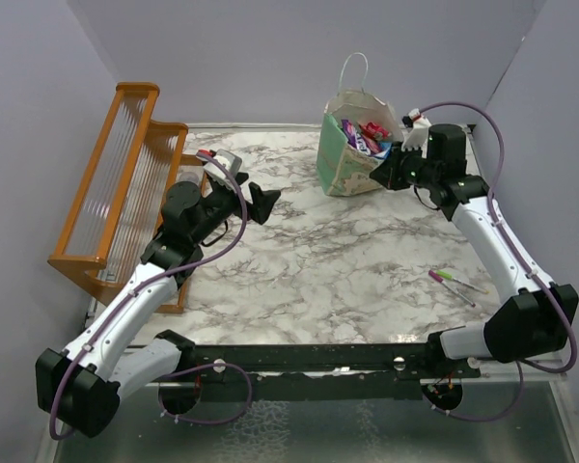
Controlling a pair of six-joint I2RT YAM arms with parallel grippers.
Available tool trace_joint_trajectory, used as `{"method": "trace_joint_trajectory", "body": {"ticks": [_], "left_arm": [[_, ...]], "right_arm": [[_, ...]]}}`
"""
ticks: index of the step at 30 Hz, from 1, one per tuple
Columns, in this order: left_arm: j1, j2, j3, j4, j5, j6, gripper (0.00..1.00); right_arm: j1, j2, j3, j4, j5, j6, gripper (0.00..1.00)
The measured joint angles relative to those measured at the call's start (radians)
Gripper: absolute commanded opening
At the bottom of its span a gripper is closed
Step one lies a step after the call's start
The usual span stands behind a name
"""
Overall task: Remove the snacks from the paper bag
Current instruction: Move the paper bag to the center of the board.
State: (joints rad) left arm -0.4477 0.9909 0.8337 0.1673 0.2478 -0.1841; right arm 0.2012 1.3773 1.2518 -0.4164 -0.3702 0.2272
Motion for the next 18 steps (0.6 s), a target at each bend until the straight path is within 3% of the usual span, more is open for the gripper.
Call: {"method": "trace_joint_trajectory", "body": {"ticks": [18], "left_arm": [[-0.006,0.004,0.026,-0.050,-0.011,-0.004,0.91]], "right_arm": [[0.125,-0.235,-0.063,-0.207,-0.118,-0.026,0.02]]}}
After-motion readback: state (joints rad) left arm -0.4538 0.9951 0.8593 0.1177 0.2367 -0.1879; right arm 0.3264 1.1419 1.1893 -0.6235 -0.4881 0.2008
